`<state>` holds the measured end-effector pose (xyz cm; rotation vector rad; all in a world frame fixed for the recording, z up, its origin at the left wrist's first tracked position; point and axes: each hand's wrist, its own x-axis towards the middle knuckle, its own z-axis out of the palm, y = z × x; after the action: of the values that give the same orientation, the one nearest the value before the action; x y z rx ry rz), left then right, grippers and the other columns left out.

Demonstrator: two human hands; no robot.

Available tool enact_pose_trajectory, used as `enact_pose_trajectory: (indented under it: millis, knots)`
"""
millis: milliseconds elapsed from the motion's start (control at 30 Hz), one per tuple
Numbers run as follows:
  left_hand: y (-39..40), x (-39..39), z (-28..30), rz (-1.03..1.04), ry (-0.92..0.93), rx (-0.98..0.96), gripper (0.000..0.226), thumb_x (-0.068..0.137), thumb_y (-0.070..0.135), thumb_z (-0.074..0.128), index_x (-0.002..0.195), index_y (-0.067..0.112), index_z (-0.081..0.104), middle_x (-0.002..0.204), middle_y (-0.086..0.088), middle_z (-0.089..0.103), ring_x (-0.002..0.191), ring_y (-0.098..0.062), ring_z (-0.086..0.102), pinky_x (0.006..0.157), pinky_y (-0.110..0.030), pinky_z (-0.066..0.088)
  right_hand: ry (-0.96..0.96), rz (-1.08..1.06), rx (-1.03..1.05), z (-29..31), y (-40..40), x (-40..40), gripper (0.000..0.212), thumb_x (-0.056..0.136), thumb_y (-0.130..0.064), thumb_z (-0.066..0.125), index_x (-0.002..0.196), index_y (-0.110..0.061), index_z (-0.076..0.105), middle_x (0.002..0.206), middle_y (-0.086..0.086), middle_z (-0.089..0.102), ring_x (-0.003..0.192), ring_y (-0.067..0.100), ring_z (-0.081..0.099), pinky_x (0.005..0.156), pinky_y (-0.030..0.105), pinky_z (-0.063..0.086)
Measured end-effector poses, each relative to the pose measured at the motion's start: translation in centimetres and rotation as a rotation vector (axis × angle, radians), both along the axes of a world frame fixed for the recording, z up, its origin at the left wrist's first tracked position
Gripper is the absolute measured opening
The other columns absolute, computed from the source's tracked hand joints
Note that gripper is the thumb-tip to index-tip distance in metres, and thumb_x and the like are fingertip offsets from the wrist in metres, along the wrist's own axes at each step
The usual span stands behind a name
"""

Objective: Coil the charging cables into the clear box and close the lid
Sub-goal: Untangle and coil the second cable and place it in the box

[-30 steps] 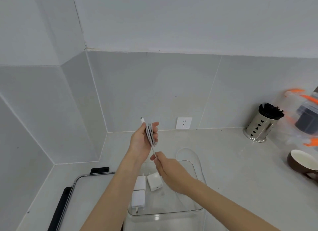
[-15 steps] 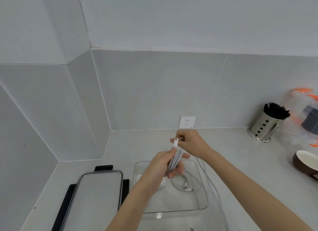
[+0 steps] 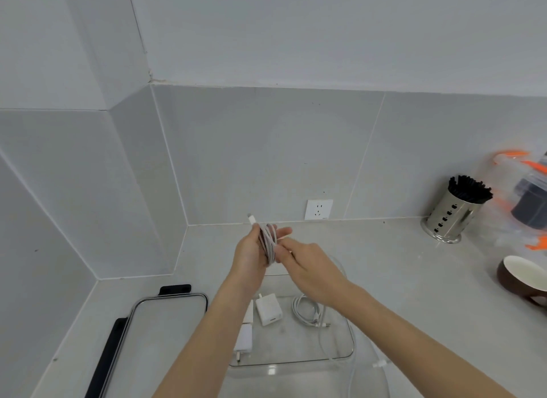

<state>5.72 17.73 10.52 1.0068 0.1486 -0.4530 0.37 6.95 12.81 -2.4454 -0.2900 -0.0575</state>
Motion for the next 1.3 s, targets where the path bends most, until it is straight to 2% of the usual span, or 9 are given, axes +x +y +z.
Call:
enact_pose_trajectory:
  millis: [233,367,500,567,700,800,933,1100,1300]
  knots:
    - [0.3,0.0,2.2,-0.12,-0.025,-0.264,0.048,0.1,0.033,0.02,0.098,0.003,0.058,0.047,0.009,0.047,0.038,-0.004,0.043,0.048,-0.016,0.038,0.19,0.1,0.008,-3.0,0.0,-0.8,0.029,0.1,-0.031,0.03,0.079,-0.017,0.044,0.058,-0.014,0.042,0.051,0.004,0.041,0.057,0.024,0.034]
    - [-0.2,-1.9,3.5,-0.255,-0.102,-0.258,0.049,0.099,0.031,0.02,0.098,0.002,0.06,0.044,0.008,0.042,0.035,-0.004,0.037,0.045,-0.017,0.034,0.362,0.042,0.07,-4.2,-1.6,1.0,0.035,0.096,-0.027,0.041,0.063,-0.02,0.047,0.053,-0.001,0.049,0.047,0.012,0.046,0.054,0.022,0.04]
    - [-0.4,-3.9,3.2,-0.405,-0.27,-0.011,0.051,0.098,0.031,0.024,0.096,0.003,0.066,0.045,0.007,0.044,0.036,-0.006,0.034,0.049,-0.021,0.03,0.375,-0.002,0.074,-2.9,-2.5,2.3,0.024,0.09,-0.009,0.053,0.068,-0.019,0.052,0.073,0.005,0.056,0.067,0.033,0.056,0.063,0.039,0.049]
    - [-0.2,-4.5,2.6,-0.439,-0.307,0.105,0.051,0.098,0.03,0.027,0.097,0.0,0.067,0.046,0.005,0.05,0.036,-0.007,0.034,0.049,-0.02,0.032,0.365,-0.017,-0.004,-1.7,-3.0,2.9,0.027,0.086,0.002,0.053,0.072,-0.021,0.056,0.08,0.001,0.053,0.08,0.031,0.057,0.073,0.031,0.045]
    - [0.5,-4.9,2.1,-0.495,-0.359,0.331,0.051,0.099,0.032,0.027,0.1,0.001,0.068,0.06,-0.002,0.066,0.038,-0.009,0.034,0.052,-0.02,0.035,0.257,-0.053,-0.173,-0.5,-3.5,4.3,0.041,0.071,0.001,0.054,0.04,-0.02,0.036,0.045,-0.002,0.036,0.048,0.015,0.031,0.051,0.026,0.03]
    - [0.6,-4.8,2.2,-0.547,-0.393,0.551,0.05,0.099,0.035,0.025,0.105,0.005,0.065,0.075,-0.005,0.071,0.038,-0.007,0.037,0.05,-0.017,0.036,0.222,-0.051,-0.251,0.5,-3.5,4.8,0.026,0.069,-0.006,0.059,0.046,-0.009,0.047,0.048,0.004,0.04,0.053,0.018,0.034,0.054,0.029,0.031]
    - [0.0,-4.1,1.7,-0.466,-0.388,0.614,0.046,0.1,0.034,0.026,0.106,0.003,0.06,0.076,-0.001,0.071,0.037,-0.006,0.041,0.048,-0.011,0.04,0.12,-0.052,-0.425,2.6,-3.2,4.7,0.03,0.069,-0.007,0.059,0.048,-0.014,0.039,0.049,0.001,0.033,0.054,0.018,0.033,0.048,0.023,0.024]
    - [-0.6,-3.0,0.8,-0.375,-0.487,0.705,0.037,0.099,0.032,0.028,0.09,0.011,0.057,0.075,0.001,0.071,0.041,-0.009,0.044,0.054,-0.019,0.042,-0.003,-0.038,-0.621,3.6,-3.0,4.5,0.008,0.082,-0.016,0.052,0.079,-0.01,0.057,0.072,0.005,0.05,0.076,0.028,0.052,0.061,0.029,0.035]
    - [1.2,-0.5,-1.0,-0.129,-0.267,0.588,0.037,0.1,0.028,0.025,0.097,0.007,0.055,0.076,-0.004,0.072,0.04,-0.01,0.049,0.055,-0.023,0.041,0.001,-0.017,-0.357,3.5,-2.8,3.2,0.03,0.097,-0.033,0.039,0.092,-0.01,0.058,0.074,0.001,0.055,0.074,0.023,0.051,0.065,0.032,0.039]
